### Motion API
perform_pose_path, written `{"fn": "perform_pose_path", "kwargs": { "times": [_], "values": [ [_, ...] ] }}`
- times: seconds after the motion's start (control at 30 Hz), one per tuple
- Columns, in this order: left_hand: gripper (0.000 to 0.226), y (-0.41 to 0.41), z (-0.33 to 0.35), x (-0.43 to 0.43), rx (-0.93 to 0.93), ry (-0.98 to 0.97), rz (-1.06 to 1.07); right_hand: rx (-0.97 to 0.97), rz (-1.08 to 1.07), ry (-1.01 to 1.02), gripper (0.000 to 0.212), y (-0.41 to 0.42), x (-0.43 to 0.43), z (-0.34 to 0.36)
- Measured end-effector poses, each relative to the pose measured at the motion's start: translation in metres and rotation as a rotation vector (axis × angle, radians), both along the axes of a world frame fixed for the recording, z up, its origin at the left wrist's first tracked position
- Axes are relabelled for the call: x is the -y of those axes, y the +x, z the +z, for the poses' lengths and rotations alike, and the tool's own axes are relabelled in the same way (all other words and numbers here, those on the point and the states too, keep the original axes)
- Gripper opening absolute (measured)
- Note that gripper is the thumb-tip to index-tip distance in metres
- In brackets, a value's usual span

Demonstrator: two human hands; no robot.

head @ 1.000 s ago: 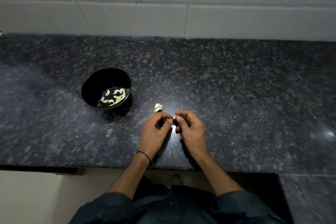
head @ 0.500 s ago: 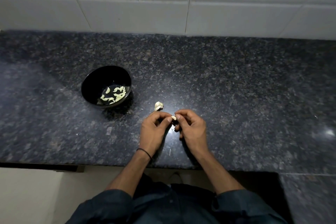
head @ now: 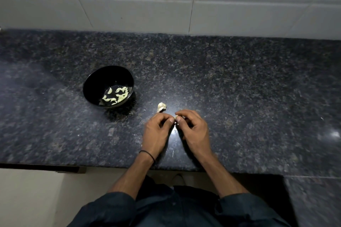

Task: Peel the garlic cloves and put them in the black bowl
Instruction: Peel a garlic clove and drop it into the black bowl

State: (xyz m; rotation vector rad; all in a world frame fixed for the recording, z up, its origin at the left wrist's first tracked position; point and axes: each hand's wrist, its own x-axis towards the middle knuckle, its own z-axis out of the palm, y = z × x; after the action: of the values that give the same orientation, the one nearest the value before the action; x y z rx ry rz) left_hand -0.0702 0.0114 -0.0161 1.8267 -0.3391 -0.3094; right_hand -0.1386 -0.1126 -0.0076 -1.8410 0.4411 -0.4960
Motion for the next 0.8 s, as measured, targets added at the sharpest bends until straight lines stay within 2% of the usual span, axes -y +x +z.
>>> {"fn": "perform_pose_path", "kwargs": {
  "times": [0.17, 0.27, 0.53, 0.8],
  "values": [
    [0.015, 0.000, 0.002, -0.001, 0.040, 0.028, -0.004, -0.017, -0.012, 0.148, 0.009, 0.000, -0.001, -0.002],
    [0.011, 0.000, 0.003, -0.002, 0.026, -0.025, -0.028, -0.046, -0.030, 0.208, 0.012, -0.001, -0.002, -0.001],
    [0.007, -0.001, 0.007, -0.001, -0.074, -0.126, -0.014, -0.072, -0.034, 0.203, 0.018, -0.001, -0.003, 0.002],
    [0.007, 0.000, 0.011, -0.007, -0.039, -0.118, 0.108, -0.072, -0.134, 0.334, 0.004, -0.001, 0.000, 0.005]
  ]
}}
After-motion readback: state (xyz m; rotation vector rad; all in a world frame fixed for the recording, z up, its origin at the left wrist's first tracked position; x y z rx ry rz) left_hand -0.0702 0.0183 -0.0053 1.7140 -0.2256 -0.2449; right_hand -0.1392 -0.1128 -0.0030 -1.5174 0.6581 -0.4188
